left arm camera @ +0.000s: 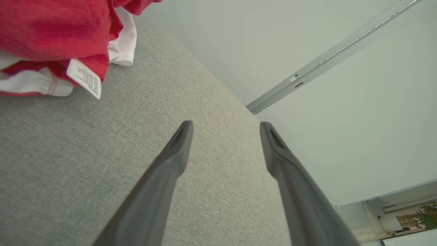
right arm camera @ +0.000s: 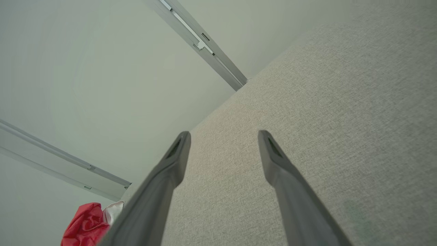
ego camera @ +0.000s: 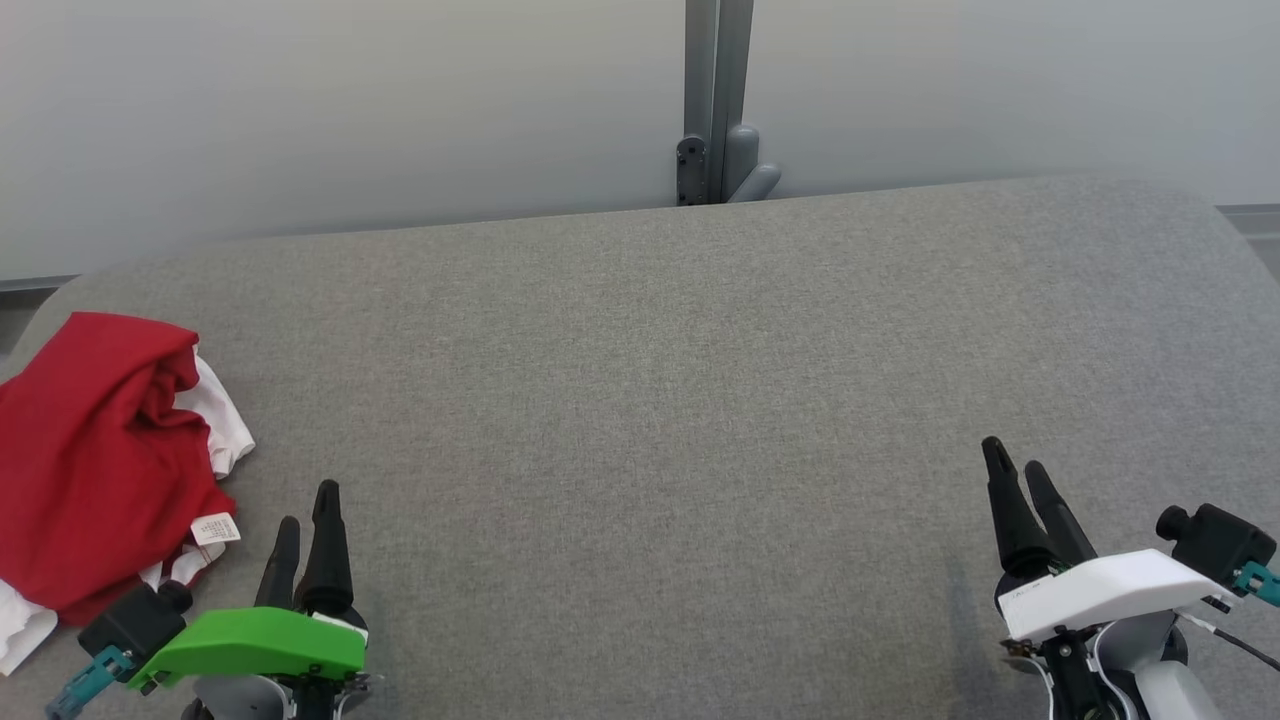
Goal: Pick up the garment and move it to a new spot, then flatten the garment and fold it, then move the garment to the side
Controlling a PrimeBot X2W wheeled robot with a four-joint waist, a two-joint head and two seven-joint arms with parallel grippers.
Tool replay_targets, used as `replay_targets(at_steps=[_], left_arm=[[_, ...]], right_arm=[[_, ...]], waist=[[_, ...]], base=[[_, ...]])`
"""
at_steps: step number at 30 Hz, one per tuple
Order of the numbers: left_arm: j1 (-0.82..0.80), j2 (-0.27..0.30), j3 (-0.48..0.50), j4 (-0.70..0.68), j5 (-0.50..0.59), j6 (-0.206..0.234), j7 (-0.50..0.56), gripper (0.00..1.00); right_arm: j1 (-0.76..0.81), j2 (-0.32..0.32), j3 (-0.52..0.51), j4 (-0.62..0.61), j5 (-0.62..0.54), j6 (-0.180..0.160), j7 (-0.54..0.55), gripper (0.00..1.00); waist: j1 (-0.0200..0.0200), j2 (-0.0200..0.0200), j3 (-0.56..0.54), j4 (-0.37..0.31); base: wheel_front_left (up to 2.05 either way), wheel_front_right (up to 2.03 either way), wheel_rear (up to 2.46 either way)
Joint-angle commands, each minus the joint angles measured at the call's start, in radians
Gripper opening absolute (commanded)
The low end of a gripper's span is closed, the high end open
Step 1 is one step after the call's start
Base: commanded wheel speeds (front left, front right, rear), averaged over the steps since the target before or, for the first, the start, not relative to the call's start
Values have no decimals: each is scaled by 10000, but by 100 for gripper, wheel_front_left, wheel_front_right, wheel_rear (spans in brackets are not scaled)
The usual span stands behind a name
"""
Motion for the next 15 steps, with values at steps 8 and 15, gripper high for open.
replay_targets(at_steps=[8, 15], left_arm=[[-74, 115, -35, -69, 1583, -60, -351, 100], [-57, 132, -55, -90, 2585, -120, -571, 100]], right_arm=[[24, -102, 154, -259, -1592, 56, -369, 100], [87, -99, 173, -337, -2499, 60, -580, 100]], waist=[[0, 0, -29, -2], [0, 0, -35, -11]], base=[[0, 0, 0], [0, 0, 0]])
